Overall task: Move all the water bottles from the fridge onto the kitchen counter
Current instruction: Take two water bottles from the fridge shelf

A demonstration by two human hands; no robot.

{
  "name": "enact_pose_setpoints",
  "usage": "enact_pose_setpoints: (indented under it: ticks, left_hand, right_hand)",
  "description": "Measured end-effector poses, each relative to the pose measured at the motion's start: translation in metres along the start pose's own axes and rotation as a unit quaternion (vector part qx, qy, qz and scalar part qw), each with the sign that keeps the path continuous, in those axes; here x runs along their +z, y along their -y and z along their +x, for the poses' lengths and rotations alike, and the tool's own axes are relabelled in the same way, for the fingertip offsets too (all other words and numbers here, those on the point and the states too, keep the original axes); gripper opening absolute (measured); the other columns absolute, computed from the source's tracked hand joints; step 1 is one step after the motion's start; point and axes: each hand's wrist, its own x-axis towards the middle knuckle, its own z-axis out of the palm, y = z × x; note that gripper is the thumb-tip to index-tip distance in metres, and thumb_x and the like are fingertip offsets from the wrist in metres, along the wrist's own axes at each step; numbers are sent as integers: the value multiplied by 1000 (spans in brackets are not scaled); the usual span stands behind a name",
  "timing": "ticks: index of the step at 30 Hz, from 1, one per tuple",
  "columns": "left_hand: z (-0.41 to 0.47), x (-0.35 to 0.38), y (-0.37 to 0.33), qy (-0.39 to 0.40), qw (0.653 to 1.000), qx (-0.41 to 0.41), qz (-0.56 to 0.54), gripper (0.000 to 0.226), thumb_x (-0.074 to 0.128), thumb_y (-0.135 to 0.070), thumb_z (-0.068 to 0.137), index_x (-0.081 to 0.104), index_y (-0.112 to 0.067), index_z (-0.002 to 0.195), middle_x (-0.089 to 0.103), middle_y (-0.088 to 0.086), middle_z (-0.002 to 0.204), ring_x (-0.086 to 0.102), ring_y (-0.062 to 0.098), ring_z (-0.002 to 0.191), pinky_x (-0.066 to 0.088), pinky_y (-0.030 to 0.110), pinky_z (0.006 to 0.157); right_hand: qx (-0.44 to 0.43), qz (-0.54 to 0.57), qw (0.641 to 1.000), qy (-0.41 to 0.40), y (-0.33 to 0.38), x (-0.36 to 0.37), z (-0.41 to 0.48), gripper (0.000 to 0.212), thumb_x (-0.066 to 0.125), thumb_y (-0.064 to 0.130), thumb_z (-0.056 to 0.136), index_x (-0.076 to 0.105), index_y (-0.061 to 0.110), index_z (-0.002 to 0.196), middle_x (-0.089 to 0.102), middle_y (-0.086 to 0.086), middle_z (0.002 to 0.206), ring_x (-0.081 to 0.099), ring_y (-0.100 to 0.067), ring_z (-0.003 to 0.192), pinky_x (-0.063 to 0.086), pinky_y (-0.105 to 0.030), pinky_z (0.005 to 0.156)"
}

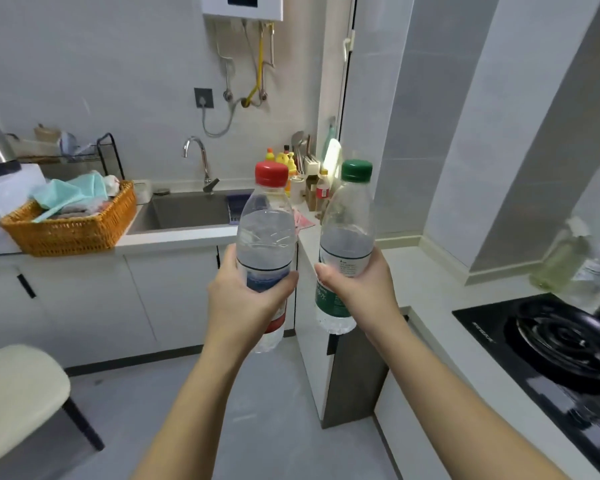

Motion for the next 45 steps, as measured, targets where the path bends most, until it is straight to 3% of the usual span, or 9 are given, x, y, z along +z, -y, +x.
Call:
enact_pose_setpoints:
  ticks: [5,9,11,17,22,25,33,38,45]
  left_hand:
    - [40,61,17,19,1000,-14,-17,58,84,-37,65,52,-36,114,65,-15,104,64,5,96,48,11,69]
    - [73,124,32,24,999,-18,-11,53,84,-25,70,49,-47,102,61,-28,93,58,-18,86,45,2,61]
    - [88,158,39,26,999,-23,-3,51,83,-20,71,49,-48,98,61,-28,90,58,-19,83,43,1,59]
    - [134,248,77,67,994,-83,30,51,85,-25,69,51,-36,106,59,-2,109,60,6,94,42,16,66]
    - [163,305,123,116,982,-132,70,47,86,-22,69,55,-27,104,63,-8,96,61,9,85,43,18,64]
    - [183,337,158,127,974,-155,103,56,88,-25,64,54,-26,108,64,-1,104,62,21,92,51,32,76]
    - [223,403,250,168,956,-192,144,57,86,-22,64,51,-25,110,62,-4,104,61,21,92,49,31,77]
    - [257,432,288,179,955,-198,127,44,82,-13,66,53,-21,98,62,-6,91,61,14,78,47,22,62]
    - [284,459,318,193,956,-200,96,51,84,-15,65,52,-27,102,59,-11,98,60,5,87,47,23,69]
  right_hand:
    - [11,-10,1000,-22,-35,-32,54,56,84,23,73,53,26,120,65,12,106,63,-4,95,48,-19,77]
    - [17,-20,999,-27,-71,-70,108,58,84,25,72,53,24,120,65,5,108,63,-10,99,52,-28,83]
    - [22,-18,999,-28,-88,-92,135,58,84,24,73,52,22,121,65,1,110,64,-15,100,52,-30,84]
    - [53,-38,998,-26,-146,-155,215,57,85,24,72,51,25,118,64,4,109,63,-16,101,50,-23,80]
    - [109,-87,990,-35,-208,-189,265,59,86,29,68,53,26,116,65,3,111,63,-20,103,52,-35,86]
    - [132,-141,981,-34,-239,-202,290,56,84,33,67,49,32,111,64,6,108,62,-22,101,52,-40,90]
    - [214,-178,960,-29,-321,-208,356,60,85,22,64,50,27,112,61,0,114,59,-22,102,45,-28,78]
    - [256,-178,949,-41,-360,-198,390,59,86,20,64,49,28,109,61,5,106,58,-19,97,46,-27,75]
    - [273,-171,944,-74,-394,-188,408,57,87,16,64,50,28,105,60,11,94,59,-15,86,44,-20,61]
